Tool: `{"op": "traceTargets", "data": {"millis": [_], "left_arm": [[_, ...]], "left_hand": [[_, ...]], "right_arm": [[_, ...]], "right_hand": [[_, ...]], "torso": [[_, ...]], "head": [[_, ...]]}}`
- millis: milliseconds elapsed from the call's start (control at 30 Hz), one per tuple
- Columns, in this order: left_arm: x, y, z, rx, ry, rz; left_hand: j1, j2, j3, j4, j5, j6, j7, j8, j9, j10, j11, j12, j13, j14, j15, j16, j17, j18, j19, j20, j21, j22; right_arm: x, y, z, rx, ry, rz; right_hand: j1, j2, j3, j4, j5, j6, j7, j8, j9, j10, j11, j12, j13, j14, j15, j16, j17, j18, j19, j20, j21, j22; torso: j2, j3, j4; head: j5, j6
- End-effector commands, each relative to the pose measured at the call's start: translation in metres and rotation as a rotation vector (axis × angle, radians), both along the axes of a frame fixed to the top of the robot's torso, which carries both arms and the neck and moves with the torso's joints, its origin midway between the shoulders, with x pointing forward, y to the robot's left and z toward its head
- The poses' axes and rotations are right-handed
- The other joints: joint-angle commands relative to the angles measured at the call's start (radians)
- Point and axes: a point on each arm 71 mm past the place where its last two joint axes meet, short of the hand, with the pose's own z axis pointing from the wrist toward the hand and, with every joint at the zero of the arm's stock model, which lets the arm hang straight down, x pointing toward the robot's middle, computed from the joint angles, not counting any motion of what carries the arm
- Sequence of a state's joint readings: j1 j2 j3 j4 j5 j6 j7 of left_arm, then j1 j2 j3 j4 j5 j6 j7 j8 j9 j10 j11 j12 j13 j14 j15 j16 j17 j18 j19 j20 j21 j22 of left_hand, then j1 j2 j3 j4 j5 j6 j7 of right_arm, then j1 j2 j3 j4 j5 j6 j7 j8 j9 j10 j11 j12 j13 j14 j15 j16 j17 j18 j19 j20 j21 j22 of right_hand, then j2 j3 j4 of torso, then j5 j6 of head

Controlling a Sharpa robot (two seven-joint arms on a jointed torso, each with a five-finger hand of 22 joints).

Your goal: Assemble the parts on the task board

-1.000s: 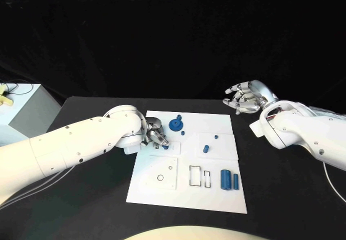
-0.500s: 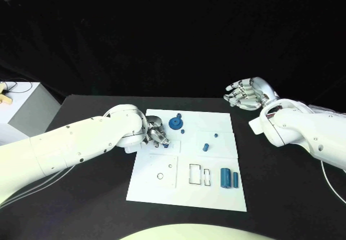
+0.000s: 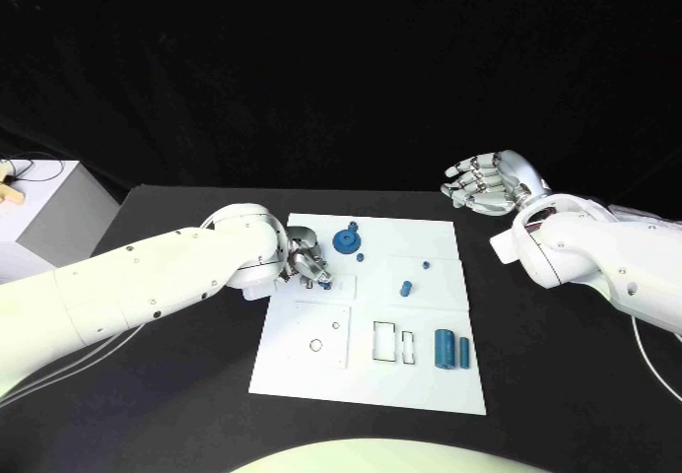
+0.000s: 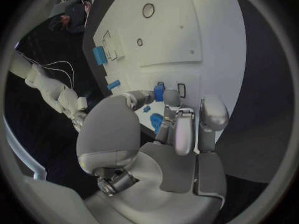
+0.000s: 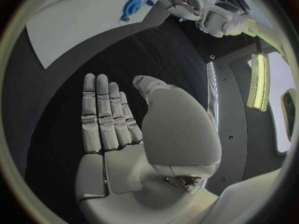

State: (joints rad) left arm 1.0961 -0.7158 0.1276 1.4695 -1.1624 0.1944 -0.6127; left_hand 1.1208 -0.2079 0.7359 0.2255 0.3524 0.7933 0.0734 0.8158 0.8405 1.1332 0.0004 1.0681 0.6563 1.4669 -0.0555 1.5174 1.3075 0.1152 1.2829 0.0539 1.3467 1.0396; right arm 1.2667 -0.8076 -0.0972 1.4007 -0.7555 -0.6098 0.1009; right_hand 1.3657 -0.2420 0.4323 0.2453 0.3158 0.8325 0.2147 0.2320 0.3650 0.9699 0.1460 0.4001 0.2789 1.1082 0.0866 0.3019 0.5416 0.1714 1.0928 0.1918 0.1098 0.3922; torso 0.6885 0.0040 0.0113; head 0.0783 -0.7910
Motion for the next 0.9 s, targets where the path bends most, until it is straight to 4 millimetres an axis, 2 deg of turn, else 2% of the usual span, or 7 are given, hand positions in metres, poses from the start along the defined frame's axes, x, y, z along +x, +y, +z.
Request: {"op": "traceTargets", "data": {"millis": [33,233,900], "left_arm": [[-0.0012,0.0000,-0.0003,0.014,0.008,-0.015],[-0.0016,-0.0002,-0.0003,0.014,0.009,-0.018],[-0.0023,-0.0038,-0.0003,0.009,0.014,-0.031]], "left_hand": [[-0.002,0.009,0.223,-0.224,0.003,0.008,0.001,0.003,0.002,0.008,-0.003,0.004,-0.001,0.056,-0.005,0.004,0.140,-0.009,0.008,-0.002,0.006,0.001],[-0.002,0.009,0.223,-0.224,0.003,0.008,0.001,0.003,0.002,0.008,-0.003,0.004,-0.001,0.056,-0.005,0.004,0.140,-0.009,0.008,-0.002,0.006,0.001],[-0.004,0.008,0.226,-0.225,0.004,0.010,0.000,0.002,0.002,0.007,-0.003,0.000,-0.007,0.057,-0.006,0.005,0.141,-0.009,0.008,-0.003,0.007,0.001]], "right_arm": [[-0.0004,0.0010,0.0002,0.005,-0.008,0.013],[-0.0009,0.0008,-0.0004,0.006,-0.009,0.011],[-0.0009,0.0018,-0.0023,0.005,0.002,0.015]], "right_hand": [[-0.009,-0.003,-0.001,-0.008,0.005,-0.008,0.006,0.004,-0.002,0.007,0.002,-0.004,-0.003,0.006,0.000,-0.006,-0.002,0.012,0.004,0.001,-0.007,-0.003],[-0.013,-0.003,-0.002,-0.008,0.005,-0.007,0.006,0.005,-0.002,0.008,0.002,-0.004,-0.008,0.010,0.001,-0.010,-0.005,0.012,0.006,0.001,-0.009,-0.009],[-0.016,-0.004,-0.003,-0.009,0.006,-0.010,0.007,0.004,-0.003,0.007,0.003,-0.005,-0.017,0.011,0.002,-0.019,-0.010,0.011,0.008,0.002,-0.014,-0.018]], "torso": [[0.000,-0.0001,0.0000],[0.000,-0.0013,0.0016],[0.000,0.0017,-0.0014]], "head": [[0.000,-0.004],[0.002,-0.004],[0.006,-0.009]]}}
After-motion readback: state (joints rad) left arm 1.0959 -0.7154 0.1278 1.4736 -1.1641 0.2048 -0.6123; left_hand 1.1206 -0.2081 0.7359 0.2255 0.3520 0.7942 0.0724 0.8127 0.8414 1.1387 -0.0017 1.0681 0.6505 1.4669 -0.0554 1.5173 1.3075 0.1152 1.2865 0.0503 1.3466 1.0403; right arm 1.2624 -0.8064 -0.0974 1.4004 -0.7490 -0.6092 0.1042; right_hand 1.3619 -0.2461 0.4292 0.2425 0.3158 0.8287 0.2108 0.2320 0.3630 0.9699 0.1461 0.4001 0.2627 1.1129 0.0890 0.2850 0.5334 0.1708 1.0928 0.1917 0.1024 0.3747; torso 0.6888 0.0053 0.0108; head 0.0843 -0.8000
